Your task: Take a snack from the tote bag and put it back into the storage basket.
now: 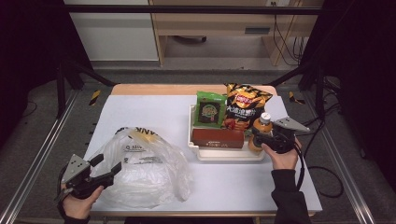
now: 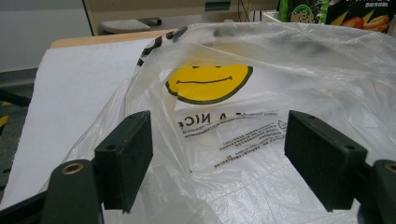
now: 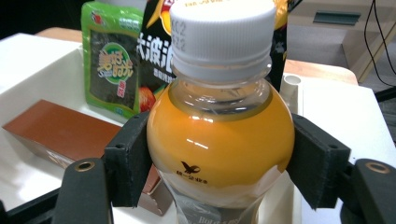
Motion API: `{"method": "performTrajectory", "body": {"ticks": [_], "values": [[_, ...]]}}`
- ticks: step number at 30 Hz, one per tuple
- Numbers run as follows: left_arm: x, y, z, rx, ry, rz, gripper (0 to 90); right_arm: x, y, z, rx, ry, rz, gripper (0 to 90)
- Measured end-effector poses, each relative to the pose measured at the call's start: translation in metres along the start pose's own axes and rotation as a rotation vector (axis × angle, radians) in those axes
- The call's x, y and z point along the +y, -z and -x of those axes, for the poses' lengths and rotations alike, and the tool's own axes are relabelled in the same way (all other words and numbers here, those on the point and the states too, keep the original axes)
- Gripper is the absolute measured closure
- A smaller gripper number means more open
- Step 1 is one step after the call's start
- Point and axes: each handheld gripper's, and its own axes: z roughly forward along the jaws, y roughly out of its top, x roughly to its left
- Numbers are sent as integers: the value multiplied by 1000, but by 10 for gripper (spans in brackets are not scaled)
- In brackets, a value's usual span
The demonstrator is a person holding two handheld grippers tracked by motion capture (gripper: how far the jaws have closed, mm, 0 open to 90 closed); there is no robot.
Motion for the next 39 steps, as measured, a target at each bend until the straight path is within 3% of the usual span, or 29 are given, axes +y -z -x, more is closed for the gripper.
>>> {"method": "performTrajectory", "body": {"ticks": [9,18,21,29,39], "values": [[0,0,0,1,0,-3,233,-12,-6,4,3,-21,-29,301],[-1,0,0,0,-1,-4,233,-18,-6,4,-3,-14,7,293],[-1,0,0,-2,-2,-3,231,-18,-3,4,-17,-29,29,211],[0,1,-2,-6,-1,-3,217,-22,18,-1,-15,-52,53,94],[-2,-1,-5,4,7,-10,207,-44,50,-3,14,-57,97,116]]}}
